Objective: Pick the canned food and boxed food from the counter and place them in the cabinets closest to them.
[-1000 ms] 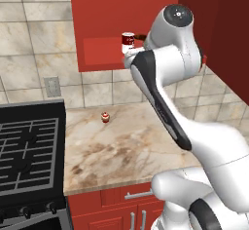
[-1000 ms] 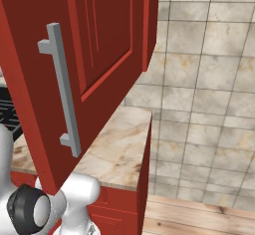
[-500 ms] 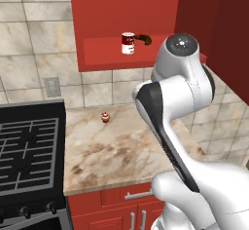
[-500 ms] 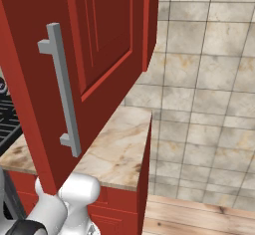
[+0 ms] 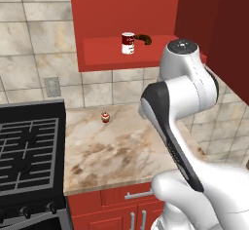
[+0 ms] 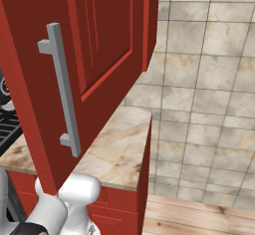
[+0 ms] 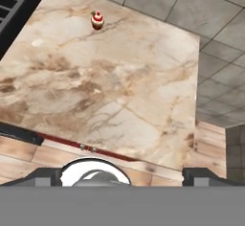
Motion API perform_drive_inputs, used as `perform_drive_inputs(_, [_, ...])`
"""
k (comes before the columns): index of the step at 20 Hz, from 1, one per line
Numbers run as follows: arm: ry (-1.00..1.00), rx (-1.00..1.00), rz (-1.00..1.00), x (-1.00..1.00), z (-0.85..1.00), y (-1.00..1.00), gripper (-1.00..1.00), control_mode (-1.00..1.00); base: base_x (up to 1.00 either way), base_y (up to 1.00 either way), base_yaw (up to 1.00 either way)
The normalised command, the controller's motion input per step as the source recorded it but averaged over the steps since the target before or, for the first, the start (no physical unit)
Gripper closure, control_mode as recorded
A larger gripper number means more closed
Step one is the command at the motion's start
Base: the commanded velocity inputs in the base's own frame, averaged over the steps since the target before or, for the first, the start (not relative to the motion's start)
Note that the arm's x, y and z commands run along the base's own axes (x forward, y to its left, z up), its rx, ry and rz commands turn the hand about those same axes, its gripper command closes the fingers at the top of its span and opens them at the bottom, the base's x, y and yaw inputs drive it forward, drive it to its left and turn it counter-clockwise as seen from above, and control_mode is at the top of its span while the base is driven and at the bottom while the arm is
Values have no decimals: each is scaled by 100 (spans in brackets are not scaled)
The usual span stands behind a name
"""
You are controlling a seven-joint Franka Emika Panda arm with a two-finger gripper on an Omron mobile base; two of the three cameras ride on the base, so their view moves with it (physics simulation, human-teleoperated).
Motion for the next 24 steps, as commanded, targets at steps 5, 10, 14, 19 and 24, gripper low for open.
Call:
perform_drive_inputs(5, [-6,-1,1,-29,-42,0,-100,-100,0,0,0])
perform_drive_inputs(10, [0,0,0,0,0,0,-100,-100,0,0,0])
perform_drive_inputs(14, [0,0,0,0,0,0,-100,100,-3,0,0])
perform_drive_inputs(19, [0,0,0,0,0,0,-100,100,-35,0,0])
perform_drive_inputs(24, [0,0,0,0,0,0,-100,100,-38,0,0])
